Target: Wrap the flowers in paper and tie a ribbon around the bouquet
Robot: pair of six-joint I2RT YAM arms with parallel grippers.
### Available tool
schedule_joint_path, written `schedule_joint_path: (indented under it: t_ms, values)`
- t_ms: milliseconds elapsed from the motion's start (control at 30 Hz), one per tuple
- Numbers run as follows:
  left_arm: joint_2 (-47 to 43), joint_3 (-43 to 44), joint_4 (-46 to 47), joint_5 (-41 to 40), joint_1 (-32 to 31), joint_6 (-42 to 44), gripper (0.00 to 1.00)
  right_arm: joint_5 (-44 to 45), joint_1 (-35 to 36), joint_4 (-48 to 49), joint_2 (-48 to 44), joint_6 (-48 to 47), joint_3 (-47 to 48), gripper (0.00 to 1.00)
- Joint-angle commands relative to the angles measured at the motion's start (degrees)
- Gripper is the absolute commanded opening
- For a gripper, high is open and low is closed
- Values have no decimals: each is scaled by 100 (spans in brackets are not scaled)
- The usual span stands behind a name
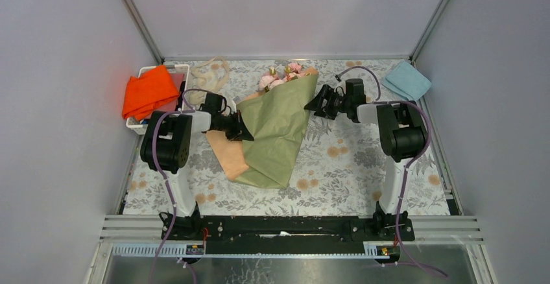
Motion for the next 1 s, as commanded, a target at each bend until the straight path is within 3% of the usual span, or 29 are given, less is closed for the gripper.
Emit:
schedule_joint_path:
  t_ms: [0, 167, 200, 233, 533, 700, 900, 967]
  values:
    - [238, -178, -1, -311, -23, 211, 0, -163, -5, 583, 387, 285, 337, 71]
    - [328, -171, -31, -368, -13, 271, 0, -59, -142, 1065, 777, 702, 518, 13]
    - [355, -156, -40, -375, -4, 283, 0, -2, -181, 1055, 817, 723, 591, 4]
    - [372, -152, -38, -391, -4, 298, 0, 49, -209, 1043, 857, 744, 662, 0]
    - [417, -195, -10, -451, -2, 321, 0, 438, -366, 539, 929, 526, 1217, 0]
    - [422, -271, 45, -421, -12, 267, 0, 880, -355, -703, 754, -345, 1627, 23]
    - [407, -292, 111, -381, -5, 199, 0, 2191, 261, -1484, -938, -1443, 630, 24]
    - [371, -324, 149, -393, -4, 183, 0, 1998, 719, -1288, -1233, -1644, 123, 19]
